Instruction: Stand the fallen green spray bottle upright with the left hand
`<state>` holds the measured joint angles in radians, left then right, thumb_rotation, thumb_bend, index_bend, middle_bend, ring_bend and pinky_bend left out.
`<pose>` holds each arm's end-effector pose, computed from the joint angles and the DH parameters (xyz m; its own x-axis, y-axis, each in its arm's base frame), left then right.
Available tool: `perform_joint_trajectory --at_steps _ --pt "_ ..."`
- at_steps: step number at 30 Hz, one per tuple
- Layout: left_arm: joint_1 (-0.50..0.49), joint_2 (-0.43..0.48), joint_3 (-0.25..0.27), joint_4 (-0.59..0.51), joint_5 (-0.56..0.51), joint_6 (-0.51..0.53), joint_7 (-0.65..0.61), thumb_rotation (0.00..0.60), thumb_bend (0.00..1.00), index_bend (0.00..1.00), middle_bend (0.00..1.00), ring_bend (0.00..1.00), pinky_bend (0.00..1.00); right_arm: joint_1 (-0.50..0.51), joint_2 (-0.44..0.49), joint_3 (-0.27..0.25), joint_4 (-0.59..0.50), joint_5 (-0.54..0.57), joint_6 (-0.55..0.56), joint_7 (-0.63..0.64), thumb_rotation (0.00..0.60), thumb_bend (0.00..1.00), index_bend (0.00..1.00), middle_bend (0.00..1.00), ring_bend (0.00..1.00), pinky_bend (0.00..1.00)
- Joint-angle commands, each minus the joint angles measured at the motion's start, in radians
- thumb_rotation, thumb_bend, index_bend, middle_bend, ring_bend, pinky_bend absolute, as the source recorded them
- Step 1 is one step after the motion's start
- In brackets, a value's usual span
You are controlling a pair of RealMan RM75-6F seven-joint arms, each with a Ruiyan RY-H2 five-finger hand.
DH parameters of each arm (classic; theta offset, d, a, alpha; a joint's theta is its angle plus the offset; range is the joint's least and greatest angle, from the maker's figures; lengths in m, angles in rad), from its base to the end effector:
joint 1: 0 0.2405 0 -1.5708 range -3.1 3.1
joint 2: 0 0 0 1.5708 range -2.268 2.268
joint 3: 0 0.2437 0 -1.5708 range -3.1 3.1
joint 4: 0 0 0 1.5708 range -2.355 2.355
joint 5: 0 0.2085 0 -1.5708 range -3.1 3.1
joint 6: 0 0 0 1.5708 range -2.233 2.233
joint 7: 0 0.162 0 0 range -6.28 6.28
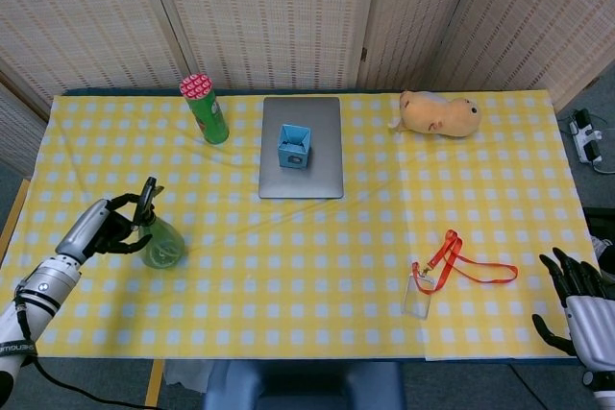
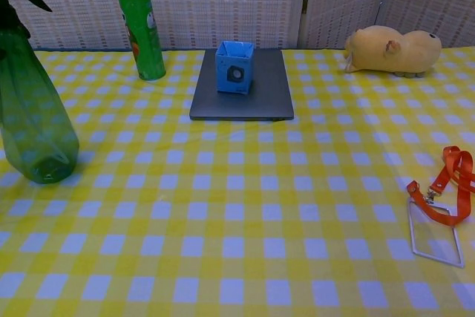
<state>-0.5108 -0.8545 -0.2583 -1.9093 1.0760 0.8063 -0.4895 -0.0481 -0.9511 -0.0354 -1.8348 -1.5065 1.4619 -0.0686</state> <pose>-0.1987 0.3193 0.1508 -0.2240 0.3664 0.9031 0.9746 0.0815 0.2087 -0.2971 -0.1387 0.1692 0.3928 -0.1661 0.9045 -0.9046 0.1071 0.4125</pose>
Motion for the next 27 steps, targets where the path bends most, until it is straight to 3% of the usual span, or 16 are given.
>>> perform_joint_trajectory --at_steps 1,11,18,27 --pt "0.008 0.004 -0.006 0.014 0.023 0.002 -0.024 0.6 0.29 0.33 1.0 1.0 1.0 0.0 -0.001 0.001 0.0 0.001 0.001 -0.001 0.6 0.38 0.0 0.0 0.0 0.0" --pt "0.035 0.009 -0.005 0.045 0.081 0.021 -0.097 0.6 0.23 0.32 1.0 1.0 1.0 -0.009 0.003 -0.003 -0.004 -0.009 0.018 -0.001 0.6 0.38 0.0 0.0 0.0 0.0" --pt "0.085 0.028 -0.001 0.077 0.09 0.097 -0.113 0.6 0.22 0.29 1.0 1.0 1.0 -0.011 0.008 -0.006 -0.004 -0.017 0.023 0.008 0.6 0.38 0.0 0.0 0.0 0.0" --pt "0.187 0.02 0.03 0.208 0.13 0.224 -0.172 0.6 0.2 0.24 1.0 1.0 1.0 -0.018 0.01 -0.007 -0.007 -0.027 0.037 0.008 0.6 0.38 0.0 0.0 0.0 0.0"
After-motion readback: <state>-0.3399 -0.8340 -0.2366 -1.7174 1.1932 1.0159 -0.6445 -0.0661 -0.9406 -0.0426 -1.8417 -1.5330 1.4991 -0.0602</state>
